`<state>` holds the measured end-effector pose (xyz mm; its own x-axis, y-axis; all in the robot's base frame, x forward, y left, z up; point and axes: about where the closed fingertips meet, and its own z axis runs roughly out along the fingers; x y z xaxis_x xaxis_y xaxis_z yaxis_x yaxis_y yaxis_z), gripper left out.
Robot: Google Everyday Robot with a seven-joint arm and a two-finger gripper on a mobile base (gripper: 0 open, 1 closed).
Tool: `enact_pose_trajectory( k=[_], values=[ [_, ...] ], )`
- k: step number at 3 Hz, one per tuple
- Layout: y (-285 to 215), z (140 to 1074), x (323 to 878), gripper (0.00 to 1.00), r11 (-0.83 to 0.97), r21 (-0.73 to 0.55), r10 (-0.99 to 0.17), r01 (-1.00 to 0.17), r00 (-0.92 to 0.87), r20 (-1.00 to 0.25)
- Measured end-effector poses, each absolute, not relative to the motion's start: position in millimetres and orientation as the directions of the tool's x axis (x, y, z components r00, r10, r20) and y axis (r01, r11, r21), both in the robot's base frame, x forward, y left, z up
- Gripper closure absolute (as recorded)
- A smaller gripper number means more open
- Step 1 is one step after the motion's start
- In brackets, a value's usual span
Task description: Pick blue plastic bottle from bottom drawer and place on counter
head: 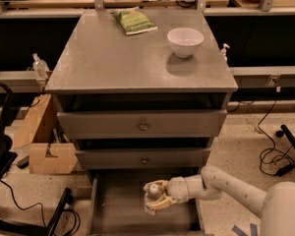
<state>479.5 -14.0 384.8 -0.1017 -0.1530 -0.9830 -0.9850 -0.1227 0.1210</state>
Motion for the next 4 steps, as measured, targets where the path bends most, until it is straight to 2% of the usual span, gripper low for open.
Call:
enact_pose_trajectory(
  k=[1, 3, 4],
  values=[
    [-44.3, 515.2, 465.1, 1.00, -0.170, 0.089, -0.111, -0.981, -0.071, -0.991],
    [-57.3, 656.2, 445.6, 1.00, -0.133, 0.025, -0.187, -0.991, 0.001, -0.982],
    [-56.8, 685.3, 445.4, 1.00, -0.136, -0.025, -0.228, -0.990, 0.055, -0.972]
  ],
)
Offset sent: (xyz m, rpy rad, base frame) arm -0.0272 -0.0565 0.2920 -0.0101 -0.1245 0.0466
